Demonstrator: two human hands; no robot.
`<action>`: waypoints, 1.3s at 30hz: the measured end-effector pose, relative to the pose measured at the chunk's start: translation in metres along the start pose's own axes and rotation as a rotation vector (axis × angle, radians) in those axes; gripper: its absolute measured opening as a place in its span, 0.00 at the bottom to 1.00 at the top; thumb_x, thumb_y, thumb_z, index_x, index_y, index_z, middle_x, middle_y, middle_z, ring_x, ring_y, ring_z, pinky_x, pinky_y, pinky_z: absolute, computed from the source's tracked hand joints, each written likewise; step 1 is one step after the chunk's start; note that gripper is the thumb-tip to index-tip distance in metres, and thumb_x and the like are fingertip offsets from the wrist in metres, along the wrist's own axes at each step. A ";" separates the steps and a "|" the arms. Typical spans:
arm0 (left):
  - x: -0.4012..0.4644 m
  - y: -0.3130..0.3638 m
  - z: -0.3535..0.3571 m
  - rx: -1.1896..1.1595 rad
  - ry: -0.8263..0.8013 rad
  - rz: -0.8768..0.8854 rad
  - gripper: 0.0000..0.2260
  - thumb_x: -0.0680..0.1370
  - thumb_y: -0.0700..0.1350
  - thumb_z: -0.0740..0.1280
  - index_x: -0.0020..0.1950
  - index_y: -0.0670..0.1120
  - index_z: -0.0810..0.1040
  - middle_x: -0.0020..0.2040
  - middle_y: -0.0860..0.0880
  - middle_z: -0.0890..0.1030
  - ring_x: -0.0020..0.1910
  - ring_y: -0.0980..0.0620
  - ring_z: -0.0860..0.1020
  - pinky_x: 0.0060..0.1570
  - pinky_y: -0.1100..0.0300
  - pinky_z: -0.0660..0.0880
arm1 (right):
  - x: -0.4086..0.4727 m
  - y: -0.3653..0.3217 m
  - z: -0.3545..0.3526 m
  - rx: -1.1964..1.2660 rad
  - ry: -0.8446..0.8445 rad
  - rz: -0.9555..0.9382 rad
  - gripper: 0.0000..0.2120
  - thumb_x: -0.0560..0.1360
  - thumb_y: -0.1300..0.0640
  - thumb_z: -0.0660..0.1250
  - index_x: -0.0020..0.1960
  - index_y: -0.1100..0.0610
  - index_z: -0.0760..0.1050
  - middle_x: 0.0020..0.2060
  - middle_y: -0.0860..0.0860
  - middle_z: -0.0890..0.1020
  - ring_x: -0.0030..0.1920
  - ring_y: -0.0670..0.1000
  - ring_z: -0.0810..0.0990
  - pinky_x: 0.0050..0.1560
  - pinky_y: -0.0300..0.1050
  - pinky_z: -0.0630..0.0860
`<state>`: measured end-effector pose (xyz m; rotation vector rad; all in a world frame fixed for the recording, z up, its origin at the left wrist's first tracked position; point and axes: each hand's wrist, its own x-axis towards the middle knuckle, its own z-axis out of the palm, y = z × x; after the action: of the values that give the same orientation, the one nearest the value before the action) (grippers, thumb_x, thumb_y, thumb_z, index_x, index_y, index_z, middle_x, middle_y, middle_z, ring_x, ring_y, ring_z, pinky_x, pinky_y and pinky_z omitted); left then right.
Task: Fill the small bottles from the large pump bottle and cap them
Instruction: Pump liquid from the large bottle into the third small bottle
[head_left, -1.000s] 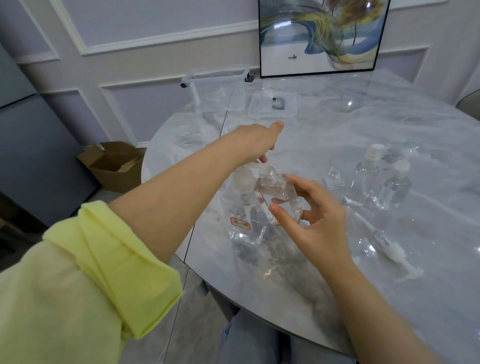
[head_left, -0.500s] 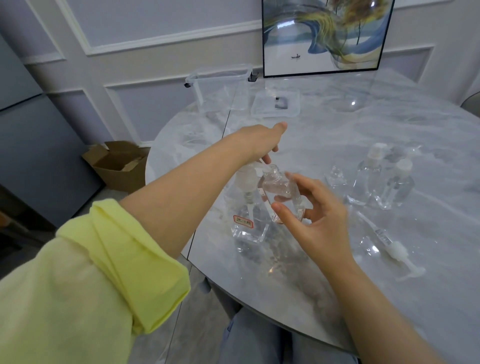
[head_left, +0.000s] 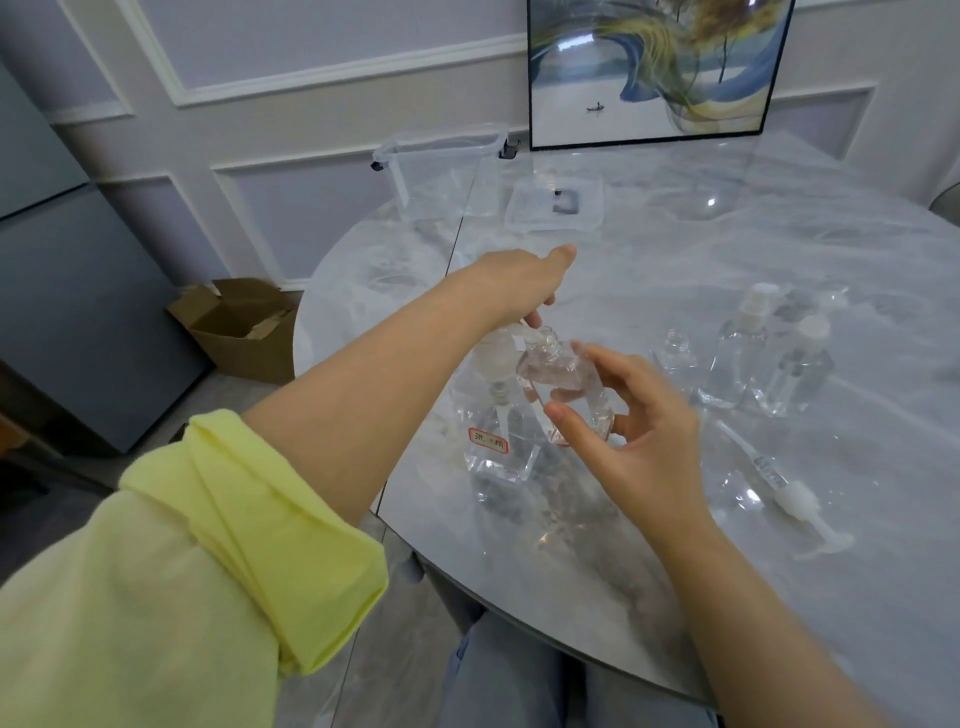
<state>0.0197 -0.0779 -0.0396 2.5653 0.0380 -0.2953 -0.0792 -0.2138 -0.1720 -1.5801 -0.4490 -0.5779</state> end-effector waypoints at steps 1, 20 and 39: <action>0.001 -0.001 -0.001 -0.003 -0.003 -0.006 0.30 0.84 0.65 0.47 0.61 0.47 0.81 0.51 0.47 0.85 0.57 0.47 0.80 0.56 0.52 0.67 | 0.000 0.000 0.000 0.003 0.007 0.001 0.25 0.72 0.49 0.77 0.67 0.55 0.79 0.55 0.49 0.83 0.56 0.55 0.84 0.41 0.54 0.85; -0.001 0.002 -0.003 0.062 -0.020 -0.001 0.29 0.85 0.63 0.47 0.62 0.46 0.81 0.53 0.47 0.85 0.58 0.46 0.79 0.58 0.52 0.69 | 0.001 0.001 -0.001 0.013 -0.011 0.012 0.25 0.73 0.48 0.77 0.67 0.55 0.79 0.55 0.49 0.83 0.56 0.57 0.84 0.40 0.55 0.85; 0.005 -0.002 -0.001 0.009 0.005 -0.010 0.29 0.85 0.61 0.45 0.62 0.46 0.80 0.53 0.47 0.85 0.57 0.47 0.80 0.51 0.55 0.68 | 0.001 -0.001 0.000 0.019 -0.004 0.019 0.25 0.73 0.49 0.77 0.67 0.56 0.79 0.56 0.48 0.82 0.57 0.56 0.84 0.41 0.54 0.85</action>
<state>0.0249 -0.0758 -0.0416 2.5755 0.0517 -0.2936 -0.0795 -0.2141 -0.1704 -1.5662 -0.4409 -0.5541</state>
